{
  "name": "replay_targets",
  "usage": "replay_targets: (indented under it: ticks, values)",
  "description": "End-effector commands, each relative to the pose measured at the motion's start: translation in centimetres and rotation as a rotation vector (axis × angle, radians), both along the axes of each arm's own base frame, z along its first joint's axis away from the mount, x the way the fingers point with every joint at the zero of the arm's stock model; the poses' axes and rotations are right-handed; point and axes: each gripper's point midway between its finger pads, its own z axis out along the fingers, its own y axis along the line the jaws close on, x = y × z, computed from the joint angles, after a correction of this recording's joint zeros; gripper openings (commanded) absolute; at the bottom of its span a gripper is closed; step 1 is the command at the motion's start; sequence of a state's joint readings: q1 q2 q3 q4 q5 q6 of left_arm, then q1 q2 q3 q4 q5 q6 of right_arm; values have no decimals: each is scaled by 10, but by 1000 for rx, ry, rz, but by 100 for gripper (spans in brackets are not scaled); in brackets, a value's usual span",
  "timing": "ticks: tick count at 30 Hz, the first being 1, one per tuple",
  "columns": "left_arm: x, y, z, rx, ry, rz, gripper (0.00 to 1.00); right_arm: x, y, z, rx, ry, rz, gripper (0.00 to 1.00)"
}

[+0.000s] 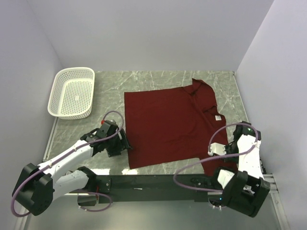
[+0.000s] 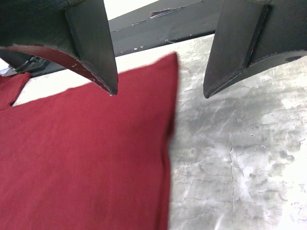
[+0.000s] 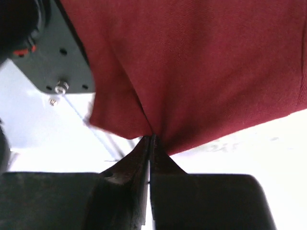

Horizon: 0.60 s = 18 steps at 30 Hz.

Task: Fold and stack the t-shirts
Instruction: Flatten the tshirt out

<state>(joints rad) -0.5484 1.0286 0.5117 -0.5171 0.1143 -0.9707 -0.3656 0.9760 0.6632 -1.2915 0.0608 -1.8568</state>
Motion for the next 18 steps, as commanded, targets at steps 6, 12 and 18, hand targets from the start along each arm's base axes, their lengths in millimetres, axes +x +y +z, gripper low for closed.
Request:
replay_targets:
  ticks: [6,12,18]
  values:
    - [17,-17,34,-79,-159,-103,79,13,1,22,129,-85,-78,80]
    - [68,-21,109,-22,-484,-178,85,90,57,77,569,-302,-316,84]
    - [137,-15,140,106,-601,-261,87,221,43,102,787,-452,-787,73]
